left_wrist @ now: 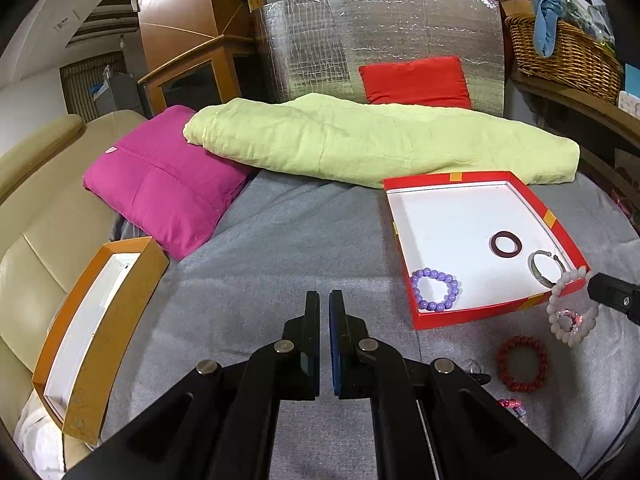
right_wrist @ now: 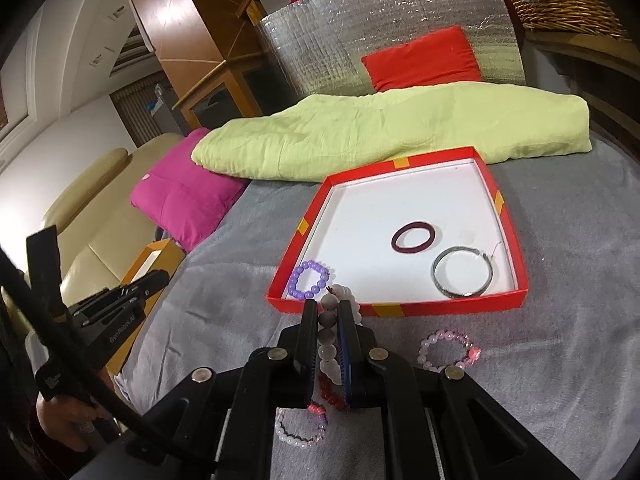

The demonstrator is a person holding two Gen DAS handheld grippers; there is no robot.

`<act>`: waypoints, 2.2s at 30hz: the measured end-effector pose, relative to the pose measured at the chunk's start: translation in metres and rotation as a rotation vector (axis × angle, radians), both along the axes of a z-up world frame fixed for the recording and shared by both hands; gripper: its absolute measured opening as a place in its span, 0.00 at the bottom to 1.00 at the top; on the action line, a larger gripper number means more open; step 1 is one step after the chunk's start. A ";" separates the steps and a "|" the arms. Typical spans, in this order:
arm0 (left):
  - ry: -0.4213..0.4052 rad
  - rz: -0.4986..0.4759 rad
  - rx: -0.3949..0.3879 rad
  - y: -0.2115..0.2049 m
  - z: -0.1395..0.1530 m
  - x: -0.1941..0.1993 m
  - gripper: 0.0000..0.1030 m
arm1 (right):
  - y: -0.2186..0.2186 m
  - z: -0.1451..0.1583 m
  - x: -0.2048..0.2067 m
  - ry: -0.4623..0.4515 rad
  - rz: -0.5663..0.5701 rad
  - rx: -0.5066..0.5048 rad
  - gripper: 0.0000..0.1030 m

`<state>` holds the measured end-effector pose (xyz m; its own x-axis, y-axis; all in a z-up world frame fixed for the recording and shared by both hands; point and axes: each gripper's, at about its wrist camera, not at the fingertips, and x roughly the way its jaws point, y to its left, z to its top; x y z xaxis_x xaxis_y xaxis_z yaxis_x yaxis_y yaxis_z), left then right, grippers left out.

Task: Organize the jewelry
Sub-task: 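Carry the white bead bracelet over the box with the right gripper, then lower the white bracelet into the box and open the right gripper, then grasp the black cord bracelet with the left gripper while the right gripper reaches the pink bead bracelet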

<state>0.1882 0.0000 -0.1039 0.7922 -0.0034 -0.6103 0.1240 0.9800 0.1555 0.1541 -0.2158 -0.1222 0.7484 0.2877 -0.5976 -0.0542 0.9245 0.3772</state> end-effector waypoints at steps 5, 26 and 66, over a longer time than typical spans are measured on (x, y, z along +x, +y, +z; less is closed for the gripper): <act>-0.003 -0.008 -0.005 -0.006 0.002 0.002 0.04 | -0.010 0.003 0.004 -0.014 -0.024 0.014 0.10; 0.023 -0.132 -0.064 -0.070 0.008 0.037 0.04 | -0.085 0.003 0.046 -0.049 -0.195 0.138 0.10; 0.326 -0.247 -0.256 -0.110 -0.057 0.134 0.42 | -0.131 -0.047 0.151 0.071 -0.375 0.282 0.37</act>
